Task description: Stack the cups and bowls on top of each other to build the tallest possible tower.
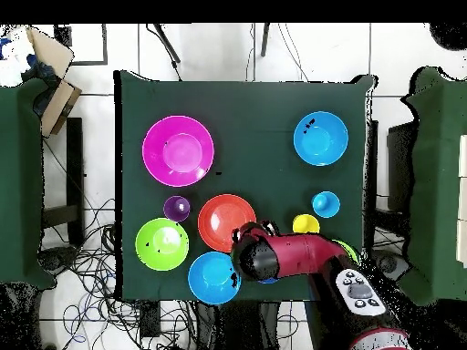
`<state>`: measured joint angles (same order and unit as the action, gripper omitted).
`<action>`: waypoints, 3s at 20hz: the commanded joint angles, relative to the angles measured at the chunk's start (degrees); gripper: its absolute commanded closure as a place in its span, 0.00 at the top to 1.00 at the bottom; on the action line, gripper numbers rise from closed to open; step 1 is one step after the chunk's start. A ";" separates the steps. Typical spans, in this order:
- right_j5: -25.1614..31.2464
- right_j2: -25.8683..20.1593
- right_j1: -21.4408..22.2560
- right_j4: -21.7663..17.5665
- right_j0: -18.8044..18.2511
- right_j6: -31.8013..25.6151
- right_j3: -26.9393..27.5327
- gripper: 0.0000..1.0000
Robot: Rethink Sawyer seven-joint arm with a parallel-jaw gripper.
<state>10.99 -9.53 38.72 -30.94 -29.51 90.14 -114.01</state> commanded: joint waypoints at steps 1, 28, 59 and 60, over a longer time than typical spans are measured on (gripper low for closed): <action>5.35 -9.14 -0.54 -3.37 -0.41 -4.54 4.18 1.00; 1.08 -10.44 -13.07 -11.67 -3.75 -3.09 12.82 1.00; 10.29 -17.45 -6.47 -9.09 -3.98 -4.87 12.77 0.00; 11.55 -18.17 -6.51 -8.78 -4.16 -5.78 13.52 0.00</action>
<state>14.01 -20.19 29.86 -40.91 -35.05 90.14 -105.23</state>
